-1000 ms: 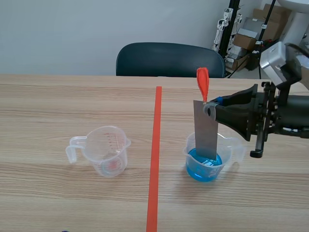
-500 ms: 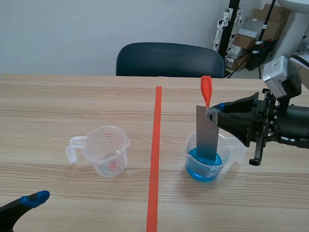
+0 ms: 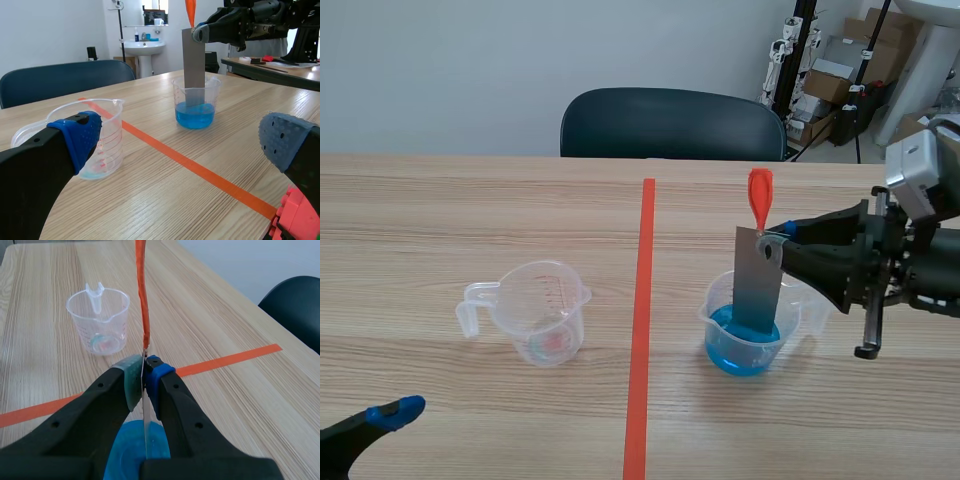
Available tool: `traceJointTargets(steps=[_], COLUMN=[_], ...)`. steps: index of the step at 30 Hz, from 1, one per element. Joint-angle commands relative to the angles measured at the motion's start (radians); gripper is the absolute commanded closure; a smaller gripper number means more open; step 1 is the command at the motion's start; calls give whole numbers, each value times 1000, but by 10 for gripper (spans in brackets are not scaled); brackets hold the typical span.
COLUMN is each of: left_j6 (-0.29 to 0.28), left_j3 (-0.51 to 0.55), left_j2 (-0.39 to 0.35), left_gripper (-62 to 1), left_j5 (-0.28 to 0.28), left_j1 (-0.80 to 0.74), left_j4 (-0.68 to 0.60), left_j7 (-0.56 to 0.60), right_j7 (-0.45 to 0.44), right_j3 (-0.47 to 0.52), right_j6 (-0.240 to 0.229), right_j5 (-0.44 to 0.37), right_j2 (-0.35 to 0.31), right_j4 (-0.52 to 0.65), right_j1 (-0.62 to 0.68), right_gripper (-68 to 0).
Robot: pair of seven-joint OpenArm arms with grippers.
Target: Do the redox reaction experiment. lower the plate into the blue solution
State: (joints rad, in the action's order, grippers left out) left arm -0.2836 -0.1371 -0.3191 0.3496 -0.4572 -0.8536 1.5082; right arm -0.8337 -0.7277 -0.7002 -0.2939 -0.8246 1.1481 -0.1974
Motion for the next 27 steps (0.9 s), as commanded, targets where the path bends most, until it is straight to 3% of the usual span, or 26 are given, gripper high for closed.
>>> traceJointTargets(steps=[1, 20, 27], left_j6=[1, 1, 1], left_j3=[3, 3, 3], left_j2=[-3, -3, -3], left_gripper=[-623, -623, -623], left_j5=[-5, 3, 3], left_j1=[-14, -13, -13], left_j4=[-19, -19, -19], left_j7=[46, 46, 46], right_j7=[-36, -225, -240], right_j3=[21, 21, 21], right_j6=[-2, 5, 88], right_j5=[12, 160, 180], right_j2=[5, 55, 67], right_j4=[-5, -100, -121], right_j1=[3, 4, 4], right_gripper=[-6, -6, -6])
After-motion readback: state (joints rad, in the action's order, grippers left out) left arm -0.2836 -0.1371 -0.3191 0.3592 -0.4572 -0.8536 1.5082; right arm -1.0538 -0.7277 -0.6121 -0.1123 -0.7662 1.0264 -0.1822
